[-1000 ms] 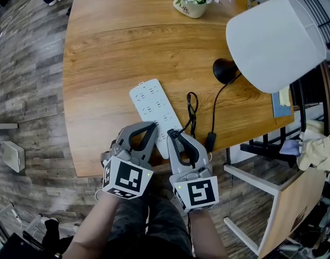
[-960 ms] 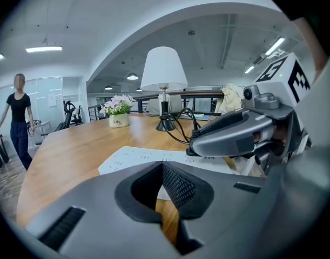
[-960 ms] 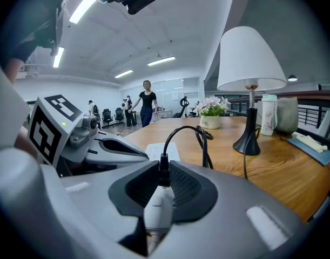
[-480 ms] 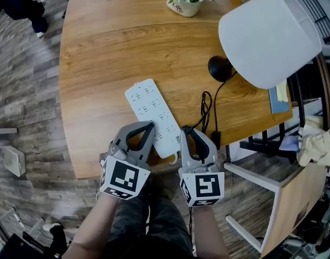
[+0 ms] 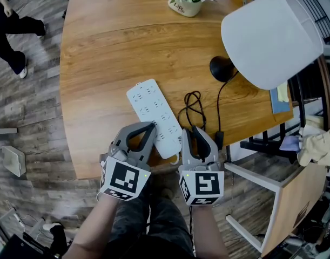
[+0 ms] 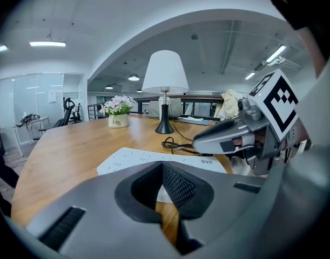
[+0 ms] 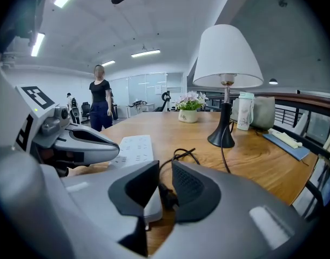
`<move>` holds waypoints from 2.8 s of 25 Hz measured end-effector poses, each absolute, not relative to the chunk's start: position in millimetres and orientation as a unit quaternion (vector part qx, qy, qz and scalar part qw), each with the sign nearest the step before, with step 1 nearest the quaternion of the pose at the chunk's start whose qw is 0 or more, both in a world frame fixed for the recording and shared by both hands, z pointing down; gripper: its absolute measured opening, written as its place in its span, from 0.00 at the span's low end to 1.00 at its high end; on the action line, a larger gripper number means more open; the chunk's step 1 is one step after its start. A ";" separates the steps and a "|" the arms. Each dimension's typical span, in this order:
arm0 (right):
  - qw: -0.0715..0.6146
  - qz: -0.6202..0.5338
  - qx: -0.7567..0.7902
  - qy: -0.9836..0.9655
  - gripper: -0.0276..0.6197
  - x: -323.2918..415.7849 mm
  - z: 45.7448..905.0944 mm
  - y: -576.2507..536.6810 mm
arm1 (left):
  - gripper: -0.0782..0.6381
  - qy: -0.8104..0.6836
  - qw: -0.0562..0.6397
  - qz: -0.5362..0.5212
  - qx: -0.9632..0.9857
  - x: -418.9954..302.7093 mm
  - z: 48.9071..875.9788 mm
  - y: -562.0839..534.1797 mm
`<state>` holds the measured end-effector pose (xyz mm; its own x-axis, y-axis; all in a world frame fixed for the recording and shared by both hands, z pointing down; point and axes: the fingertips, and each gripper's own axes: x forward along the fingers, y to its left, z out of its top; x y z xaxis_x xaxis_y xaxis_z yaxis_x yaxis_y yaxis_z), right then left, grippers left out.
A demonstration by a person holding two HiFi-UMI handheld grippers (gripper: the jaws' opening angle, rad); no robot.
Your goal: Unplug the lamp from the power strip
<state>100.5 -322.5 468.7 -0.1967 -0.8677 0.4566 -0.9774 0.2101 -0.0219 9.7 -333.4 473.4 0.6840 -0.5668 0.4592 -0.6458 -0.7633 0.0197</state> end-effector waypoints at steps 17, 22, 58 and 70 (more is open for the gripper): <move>0.139 0.136 0.602 -0.774 0.05 90.6 445.0 -323.2 | 0.10 -0.354 0.080 0.199 0.910 0.4 458.0 -335.9; 0.133 0.128 0.595 -0.783 0.05 87.9 437.2 -321.5 | 0.10 -0.373 0.089 0.177 0.907 -5.1 449.2 -336.4; 0.062 0.052 0.541 -0.837 0.05 86.4 301.1 -278.9 | 0.10 -0.459 0.074 0.032 0.885 -37.4 319.1 -303.8; 0.056 0.036 0.526 -0.848 0.05 93.5 271.6 -254.6 | 0.10 -0.479 0.073 0.012 0.875 -49.3 283.3 -279.1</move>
